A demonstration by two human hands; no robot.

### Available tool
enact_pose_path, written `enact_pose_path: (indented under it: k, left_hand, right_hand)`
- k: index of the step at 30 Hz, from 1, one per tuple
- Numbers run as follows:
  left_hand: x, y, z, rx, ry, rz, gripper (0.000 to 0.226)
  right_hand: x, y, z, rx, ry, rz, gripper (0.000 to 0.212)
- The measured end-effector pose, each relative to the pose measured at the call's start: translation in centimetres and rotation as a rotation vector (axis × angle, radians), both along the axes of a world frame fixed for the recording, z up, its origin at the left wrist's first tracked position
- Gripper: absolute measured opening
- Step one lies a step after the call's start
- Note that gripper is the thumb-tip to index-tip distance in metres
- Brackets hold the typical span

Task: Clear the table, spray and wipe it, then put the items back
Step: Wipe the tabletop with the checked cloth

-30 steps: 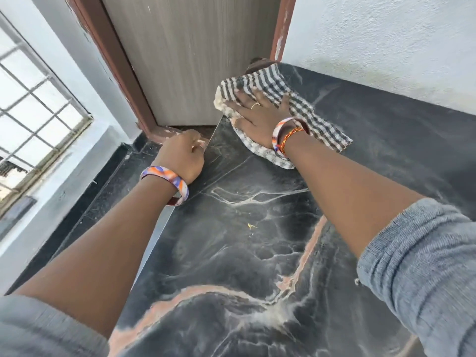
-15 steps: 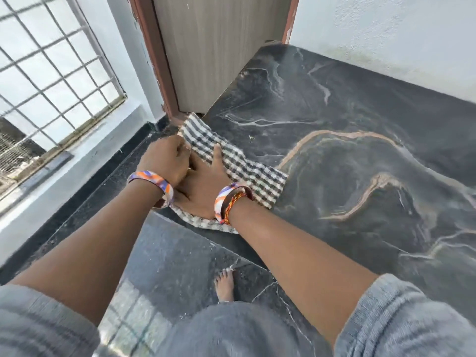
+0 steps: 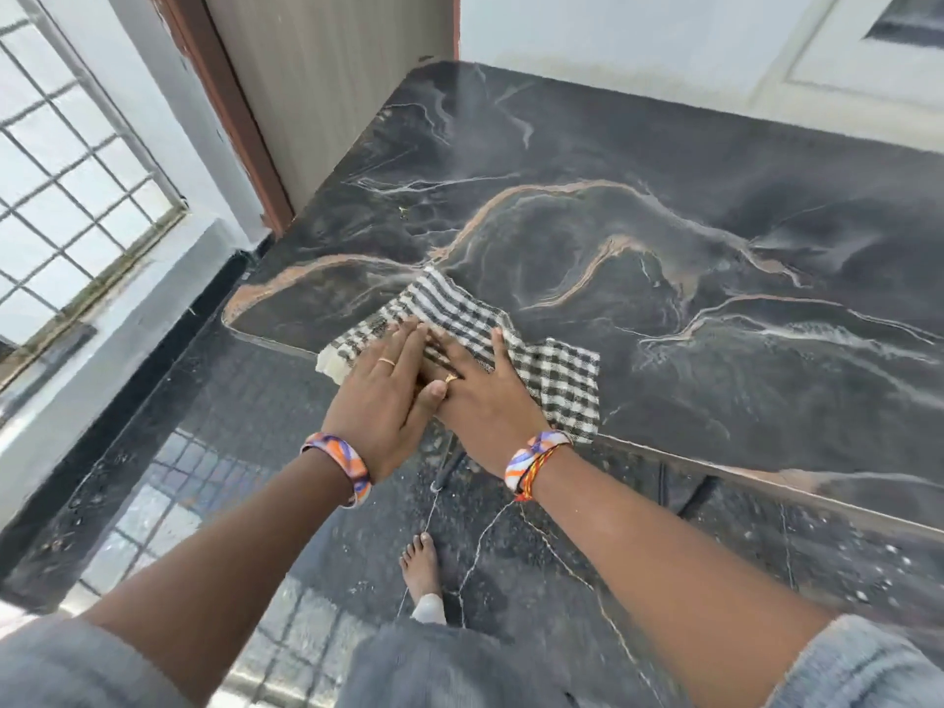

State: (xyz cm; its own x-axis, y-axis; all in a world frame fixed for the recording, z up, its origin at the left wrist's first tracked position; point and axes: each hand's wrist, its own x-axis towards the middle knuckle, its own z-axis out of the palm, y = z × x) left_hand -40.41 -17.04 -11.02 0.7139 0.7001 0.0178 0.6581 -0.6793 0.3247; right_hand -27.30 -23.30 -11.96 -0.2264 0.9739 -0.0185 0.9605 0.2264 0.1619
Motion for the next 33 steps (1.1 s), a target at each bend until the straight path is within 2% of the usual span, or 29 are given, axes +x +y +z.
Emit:
enact_pose_path:
  k: [2,4,8,13,15,19,20,21,24,26,29,31,33]
  left_hand:
    - [2.5,-2.0,0.1,-0.001,0.024,-0.133,0.092]
    - [5.7,-4.0,0.3,0.016,0.061,-0.306,0.095]
    - [12.2,-7.6,0.6,0.105,0.110,-0.584,0.080]
    - [20.8,-14.0,0.5,0.123,0.211,-0.782,0.067]
    - [24.4,-17.1,0.6,0.121,0.202,-0.838,0.069]
    - [30.5,-22.1,0.6,0.096,0.207,-0.935,0.070]
    - [32.0,-23.2,0.6,0.085,0.211,-0.957,0.071]
    - [33.4,-24.4,0.6,0.074,0.212,-0.984,0.072]
    - [37.4,-27.7,0.8,0.054,0.195,-1.052,0.075]
    - [39.9,-29.8,1.0,0.044,0.193,-1.085,0.076]
    - [43.1,-32.6,1.0,0.021,0.206,-1.131,0.078]
    - [45.2,-34.2,1.1,0.000,0.217,-1.166,0.083]
    - [47.2,-35.2,1.2,-0.028,0.231,-1.210,0.090]
  right_hand:
    - [2.5,-3.3,-0.5,0.070,-0.005,-0.078,0.063]
    - [5.5,-7.2,-1.1,0.122,-0.021,-0.193,0.054]
    - [11.0,-13.9,-1.2,0.141,-0.039,-0.377,0.047]
    - [17.2,-22.1,-0.5,0.058,-0.054,-0.603,0.077]
    - [19.7,-25.5,-0.2,0.041,-0.059,-0.657,0.080]
    - [24.0,-31.1,-0.1,0.047,-0.123,-0.761,0.043]
    - [25.0,-32.3,-0.2,0.039,-0.135,-0.789,0.041]
    - [26.0,-33.6,-0.3,0.035,-0.142,-0.816,0.043]
    - [28.9,-36.9,-0.7,0.057,-0.131,-0.895,0.072]
    - [30.8,-39.0,-0.8,0.066,-0.088,-0.972,0.077]
    - [33.2,-41.9,-1.2,0.066,0.011,-1.041,0.072]
    - [34.7,-43.6,-1.4,0.086,0.184,-1.066,0.067]
    - [36.1,-45.1,-1.2,0.208,0.436,-1.087,0.071]
